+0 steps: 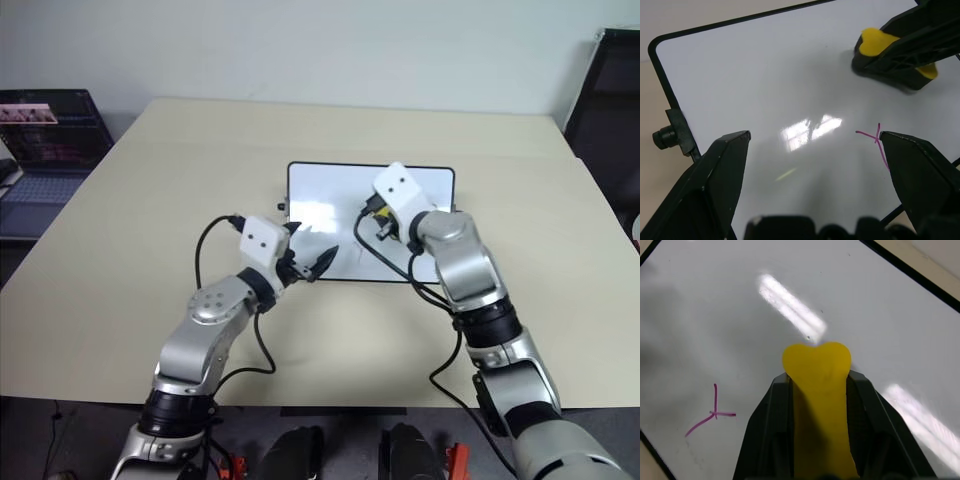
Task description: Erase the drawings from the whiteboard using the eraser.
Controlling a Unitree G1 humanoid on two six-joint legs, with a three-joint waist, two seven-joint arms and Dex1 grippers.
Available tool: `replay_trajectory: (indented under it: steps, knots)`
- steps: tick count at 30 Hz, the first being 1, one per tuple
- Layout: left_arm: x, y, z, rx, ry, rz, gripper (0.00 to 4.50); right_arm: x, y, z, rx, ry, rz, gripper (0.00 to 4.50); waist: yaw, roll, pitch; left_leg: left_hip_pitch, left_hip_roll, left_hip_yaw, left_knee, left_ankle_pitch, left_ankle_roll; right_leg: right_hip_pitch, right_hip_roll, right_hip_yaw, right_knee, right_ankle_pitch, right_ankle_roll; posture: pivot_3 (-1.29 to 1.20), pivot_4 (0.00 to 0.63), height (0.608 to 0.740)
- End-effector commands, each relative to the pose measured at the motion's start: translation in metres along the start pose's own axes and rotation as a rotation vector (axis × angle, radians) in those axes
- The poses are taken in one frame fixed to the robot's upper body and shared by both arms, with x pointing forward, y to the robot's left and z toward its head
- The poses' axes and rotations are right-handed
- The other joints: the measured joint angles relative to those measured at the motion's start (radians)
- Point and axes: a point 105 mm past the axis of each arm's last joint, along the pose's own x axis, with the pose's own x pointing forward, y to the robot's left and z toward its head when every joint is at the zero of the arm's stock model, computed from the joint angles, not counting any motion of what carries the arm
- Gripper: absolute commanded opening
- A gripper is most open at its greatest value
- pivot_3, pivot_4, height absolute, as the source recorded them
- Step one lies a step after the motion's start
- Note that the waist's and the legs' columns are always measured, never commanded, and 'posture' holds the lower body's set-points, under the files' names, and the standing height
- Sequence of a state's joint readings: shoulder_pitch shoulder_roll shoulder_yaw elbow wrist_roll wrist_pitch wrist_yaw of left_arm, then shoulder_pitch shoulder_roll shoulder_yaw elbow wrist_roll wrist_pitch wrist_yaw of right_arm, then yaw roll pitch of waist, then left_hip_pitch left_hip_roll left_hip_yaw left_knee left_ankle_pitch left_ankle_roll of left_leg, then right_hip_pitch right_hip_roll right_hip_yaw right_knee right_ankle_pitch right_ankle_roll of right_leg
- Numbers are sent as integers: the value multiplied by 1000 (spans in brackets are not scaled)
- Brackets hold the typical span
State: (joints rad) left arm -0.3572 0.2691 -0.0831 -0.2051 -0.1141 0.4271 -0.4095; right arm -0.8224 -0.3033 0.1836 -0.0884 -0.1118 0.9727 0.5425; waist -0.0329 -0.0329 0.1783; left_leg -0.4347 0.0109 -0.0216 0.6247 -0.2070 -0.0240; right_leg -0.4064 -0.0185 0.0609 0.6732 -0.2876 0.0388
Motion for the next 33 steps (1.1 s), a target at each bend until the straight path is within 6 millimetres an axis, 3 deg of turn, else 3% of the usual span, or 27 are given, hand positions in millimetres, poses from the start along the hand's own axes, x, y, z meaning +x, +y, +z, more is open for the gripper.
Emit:
replay_trajectory:
  steps: [1, 6, 14, 21, 33]
  knots:
    - [-2, -2, 12, 15, -51, -16, 4500, -20, -3, 17, 75, -72, -3, 1063, 0, 0, 0, 0, 0, 0, 0, 0, 0, 0, 0, 0, 0, 0, 0, 0, 150, 740]
    - [-6, -4, 11, 19, -46, -26, 4500, -32, -3, 11, 190, -86, -8, 1063, 0, 0, 0, 0, 0, 0, 1, 0, 0, 0, 0, -1, 1, 0, 0, 0, 150, 740]
    - [-33, -10, -9, -3, 9, -49, 4500, -48, -12, -30, 295, -27, -157, 1063, -1, 0, 0, 1, 0, 0, 1, 0, 0, 1, 0, 0, 2, 0, 0, 0, 150, 740]
    - [-46, -10, -15, -34, 32, -23, 4500, -52, -7, -34, 347, -28, -205, 1063, -1, 0, 0, 1, 0, 0, 3, 0, 0, 1, 1, 0, 5, 0, 0, 0, 150, 740]
    - [-42, -7, -13, -27, 30, -13, 4500, -42, -3, -19, 274, -67, -168, 1063, -1, 0, 0, 1, 0, 0, 3, 0, 0, 1, 2, 0, 5, 0, 0, 0, 150, 740]
